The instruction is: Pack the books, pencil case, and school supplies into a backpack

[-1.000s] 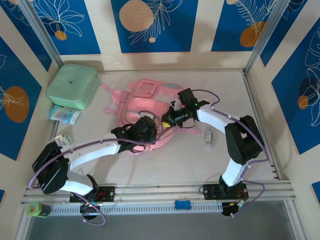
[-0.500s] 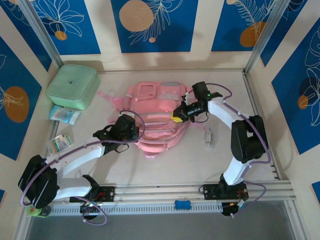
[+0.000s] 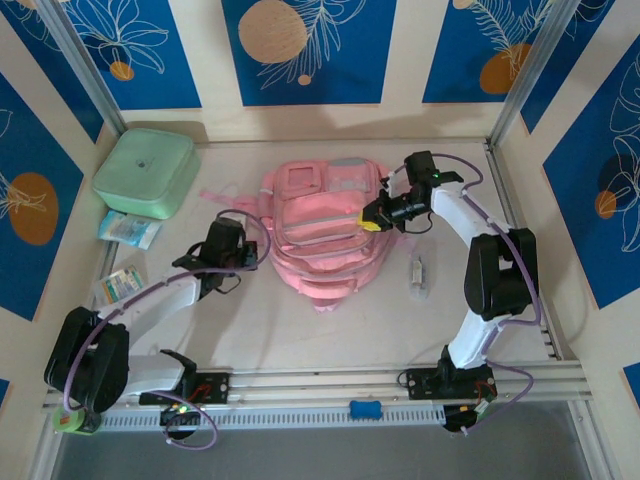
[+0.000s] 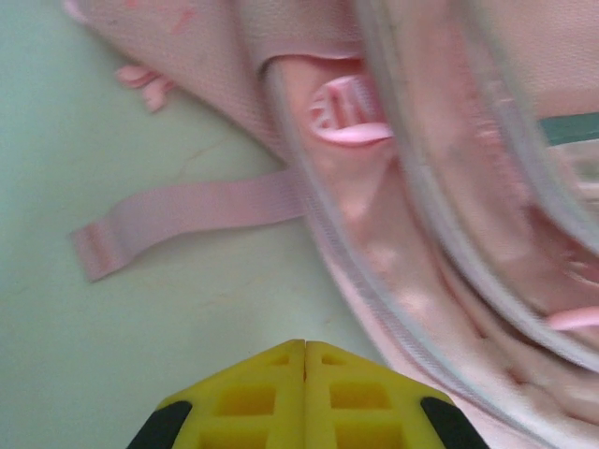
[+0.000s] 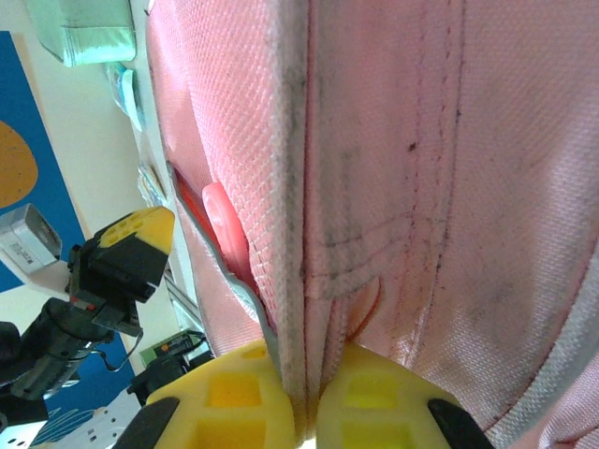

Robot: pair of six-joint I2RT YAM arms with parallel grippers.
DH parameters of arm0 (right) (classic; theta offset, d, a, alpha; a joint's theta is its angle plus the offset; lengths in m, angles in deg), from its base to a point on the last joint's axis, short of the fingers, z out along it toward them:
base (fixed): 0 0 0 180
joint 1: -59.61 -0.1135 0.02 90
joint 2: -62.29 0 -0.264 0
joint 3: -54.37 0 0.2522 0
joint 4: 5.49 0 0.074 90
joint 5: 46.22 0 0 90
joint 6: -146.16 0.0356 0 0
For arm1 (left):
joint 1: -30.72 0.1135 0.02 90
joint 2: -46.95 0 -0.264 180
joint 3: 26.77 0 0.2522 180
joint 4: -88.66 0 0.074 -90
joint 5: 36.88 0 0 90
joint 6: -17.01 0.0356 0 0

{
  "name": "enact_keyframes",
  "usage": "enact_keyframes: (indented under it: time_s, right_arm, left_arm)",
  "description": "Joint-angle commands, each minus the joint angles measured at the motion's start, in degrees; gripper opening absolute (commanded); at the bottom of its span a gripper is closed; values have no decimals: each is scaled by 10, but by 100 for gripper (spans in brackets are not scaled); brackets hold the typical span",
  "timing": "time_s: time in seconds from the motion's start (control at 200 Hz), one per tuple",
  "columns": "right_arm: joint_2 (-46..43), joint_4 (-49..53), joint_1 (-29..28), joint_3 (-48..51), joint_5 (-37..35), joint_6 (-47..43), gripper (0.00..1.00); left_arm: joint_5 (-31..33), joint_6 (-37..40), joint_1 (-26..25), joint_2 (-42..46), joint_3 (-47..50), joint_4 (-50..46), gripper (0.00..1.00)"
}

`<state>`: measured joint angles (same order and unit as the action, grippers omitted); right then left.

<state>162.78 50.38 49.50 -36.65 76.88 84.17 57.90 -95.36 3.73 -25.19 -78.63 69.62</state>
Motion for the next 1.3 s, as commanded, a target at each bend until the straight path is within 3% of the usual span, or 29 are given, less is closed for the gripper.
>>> enact_keyframes:
  time_s: [0.0,0.275,0.54,0.75,1.0,1.226,1.296]
  right_arm:
    - [-4,-19,3,-19,20,-5,0]
    - [-2,-23,16,-22,27,9,0]
    - [8,-28,22,-29,38,27,0]
    - [5,-26,25,-36,40,33,0]
    - [5,-20,26,-43,37,33,0]
    - [8,-27,25,-38,41,39,0]
    - [8,-28,25,-37,39,39,0]
  left_arm:
    - [-77,59,-15,4,-11,56,0]
    - [-126,185,-36,-6,-23,59,43]
    - [-155,290,-46,-81,-113,-48,56]
    - [-171,305,-48,-95,-119,-68,62]
    - [-184,312,-48,-125,-143,-60,59]
    - [-167,315,-49,-150,-159,-49,42]
    - [-146,314,-48,-154,-158,-42,32]
